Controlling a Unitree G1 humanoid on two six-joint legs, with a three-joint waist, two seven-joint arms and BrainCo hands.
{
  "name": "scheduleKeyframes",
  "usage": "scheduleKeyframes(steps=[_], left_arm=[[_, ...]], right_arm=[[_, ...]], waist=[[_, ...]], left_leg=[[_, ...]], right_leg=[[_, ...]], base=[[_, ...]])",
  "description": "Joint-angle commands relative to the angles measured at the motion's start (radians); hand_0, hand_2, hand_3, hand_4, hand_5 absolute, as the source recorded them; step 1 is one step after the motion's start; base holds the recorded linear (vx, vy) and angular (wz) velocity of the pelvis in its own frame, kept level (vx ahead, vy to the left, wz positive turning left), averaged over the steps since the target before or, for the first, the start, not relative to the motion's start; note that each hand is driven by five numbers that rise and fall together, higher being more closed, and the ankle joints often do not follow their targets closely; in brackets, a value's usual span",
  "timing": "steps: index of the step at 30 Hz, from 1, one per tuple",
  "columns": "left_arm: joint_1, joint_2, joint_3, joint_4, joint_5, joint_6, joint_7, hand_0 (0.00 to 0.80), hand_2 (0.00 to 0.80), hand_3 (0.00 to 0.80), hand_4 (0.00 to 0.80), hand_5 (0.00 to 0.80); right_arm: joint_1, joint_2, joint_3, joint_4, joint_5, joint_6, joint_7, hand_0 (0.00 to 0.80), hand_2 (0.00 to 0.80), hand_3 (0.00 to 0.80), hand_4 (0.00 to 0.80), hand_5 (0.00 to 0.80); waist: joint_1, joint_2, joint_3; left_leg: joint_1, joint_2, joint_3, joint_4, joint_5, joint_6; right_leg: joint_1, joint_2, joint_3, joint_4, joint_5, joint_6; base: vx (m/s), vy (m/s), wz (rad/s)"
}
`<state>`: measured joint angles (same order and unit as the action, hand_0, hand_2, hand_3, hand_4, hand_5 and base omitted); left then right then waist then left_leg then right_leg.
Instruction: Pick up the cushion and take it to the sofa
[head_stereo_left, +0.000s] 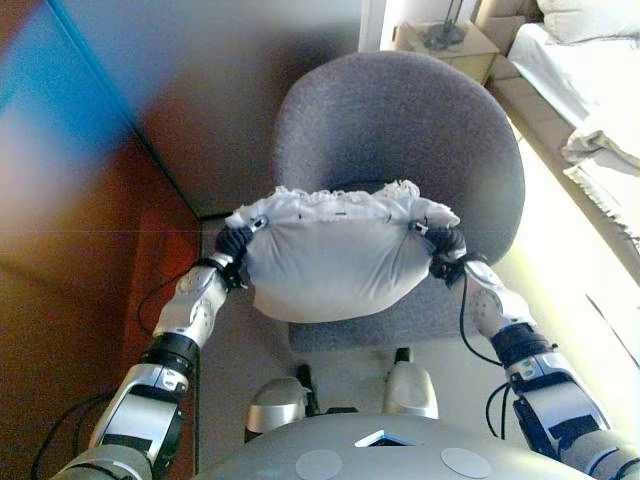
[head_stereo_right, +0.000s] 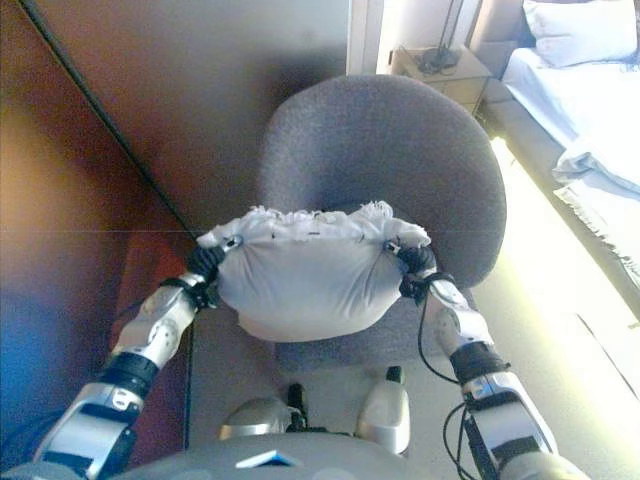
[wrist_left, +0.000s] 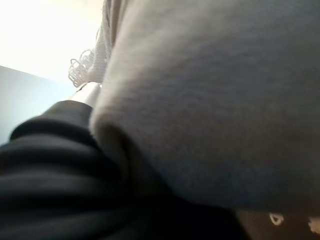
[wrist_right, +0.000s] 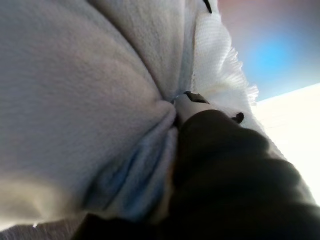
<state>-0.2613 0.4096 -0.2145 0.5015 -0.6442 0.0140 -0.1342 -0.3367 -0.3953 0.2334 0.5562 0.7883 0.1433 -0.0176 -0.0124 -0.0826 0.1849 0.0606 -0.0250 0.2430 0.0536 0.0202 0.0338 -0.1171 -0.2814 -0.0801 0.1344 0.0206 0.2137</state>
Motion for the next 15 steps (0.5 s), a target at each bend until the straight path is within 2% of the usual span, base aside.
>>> scheduleKeyframes(steps=[1,5,7,8,9,10,12,14,15], left_arm=[[-0.085,-0.043,-0.007,-0.058,0.001,-0.046,0.018,0.800,0.800,0.800,0.800,0.800],[-0.049,-0.041,0.013,-0.082,0.020,-0.055,0.021,0.800,0.800,0.800,0.800,0.800],[-0.049,-0.039,0.020,-0.105,0.010,-0.063,0.031,0.800,0.800,0.800,0.800,0.800],[-0.054,-0.037,0.020,-0.113,0.000,-0.071,0.035,0.800,0.800,0.800,0.800,0.800],[-0.064,-0.036,0.018,-0.120,-0.014,-0.077,0.039,0.800,0.800,0.800,0.800,0.800],[-0.068,-0.041,0.021,-0.124,-0.022,-0.078,0.044,0.800,0.800,0.800,0.800,0.800],[-0.079,-0.053,0.018,-0.118,-0.047,-0.089,0.044,0.800,0.800,0.800,0.800,0.800],[-0.085,-0.062,0.001,-0.108,-0.049,-0.102,0.062,0.800,0.800,0.800,0.800,0.800],[-0.112,-0.062,-0.019,-0.121,-0.056,-0.095,0.081,0.800,0.800,0.800,0.800,0.800]], right_arm=[[-0.170,-0.007,-0.029,-0.042,0.041,-0.063,0.050,0.800,0.800,0.800,0.800,0.800],[-0.120,-0.008,-0.034,-0.115,0.017,-0.071,0.020,0.800,0.800,0.800,0.800,0.800],[-0.123,-0.011,-0.033,-0.143,0.005,-0.074,0.014,0.800,0.800,0.800,0.800,0.800],[-0.132,-0.016,-0.032,-0.146,0.005,-0.078,0.013,0.800,0.800,0.800,0.800,0.800],[-0.155,-0.026,-0.029,-0.138,0.020,-0.084,0.011,0.800,0.800,0.800,0.800,0.800],[-0.176,-0.032,-0.031,-0.127,0.038,-0.082,0.004,0.800,0.800,0.800,0.800,0.800],[-0.223,-0.034,-0.029,-0.096,0.057,-0.095,-0.011,0.800,0.800,0.800,0.800,0.800],[-0.193,-0.021,-0.049,-0.132,0.068,-0.108,-0.025,0.800,0.800,0.800,0.800,0.800],[-0.171,-0.021,-0.058,-0.181,0.068,-0.120,-0.056,0.800,0.800,0.800,0.800,0.800]], waist=[[-0.020,0.016,-0.053],[-0.030,0.017,-0.065],[-0.029,0.010,-0.047],[-0.024,0.009,-0.032],[-0.013,0.009,-0.007],[-0.009,0.014,0.007],[-0.012,0.031,0.019],[-0.031,0.045,0.015],[-0.041,0.042,0.029]], left_leg=[[0.042,0.080,-0.054,0.116,-0.190,-0.065],[0.049,0.105,-0.034,0.135,-0.202,-0.075],[0.006,0.115,-0.040,0.246,-0.224,-0.090],[-0.041,0.115,-0.067,0.323,-0.217,-0.100],[-0.106,0.112,-0.120,0.417,-0.201,-0.115],[-0.137,0.119,-0.148,0.445,-0.191,-0.126],[-0.103,0.164,-0.144,0.343,-0.187,-0.137],[-0.046,0.168,-0.110,0.222,-0.183,-0.123],[-0.057,0.159,-0.115,0.206,-0.179,-0.123]], right_leg=[[0.018,0.047,-0.043,-0.031,0.108,-0.022],[0.014,0.052,-0.055,-0.004,0.068,-0.029],[0.002,0.046,-0.058,0.013,0.055,-0.043],[0.001,0.046,-0.055,0.019,0.051,-0.051],[0.000,0.045,-0.047,0.030,0.046,-0.060],[-0.001,0.048,-0.039,0.041,0.040,-0.065],[-0.005,0.049,-0.022,0.059,0.029,-0.061],[-0.010,0.042,-0.014,0.053,0.029,-0.043],[-0.029,0.032,0.002,0.045,0.045,-0.028]], base=[[0.258,-0.103,0.26],[0.176,-0.063,0.07],[0.017,-0.062,-0.06],[-0.032,-0.049,0.03],[0.000,0.000,0.00],[-0.011,0.045,-0.02],[0.016,0.140,-0.08],[0.000,0.150,-0.10],[-0.140,0.058,0.03]])
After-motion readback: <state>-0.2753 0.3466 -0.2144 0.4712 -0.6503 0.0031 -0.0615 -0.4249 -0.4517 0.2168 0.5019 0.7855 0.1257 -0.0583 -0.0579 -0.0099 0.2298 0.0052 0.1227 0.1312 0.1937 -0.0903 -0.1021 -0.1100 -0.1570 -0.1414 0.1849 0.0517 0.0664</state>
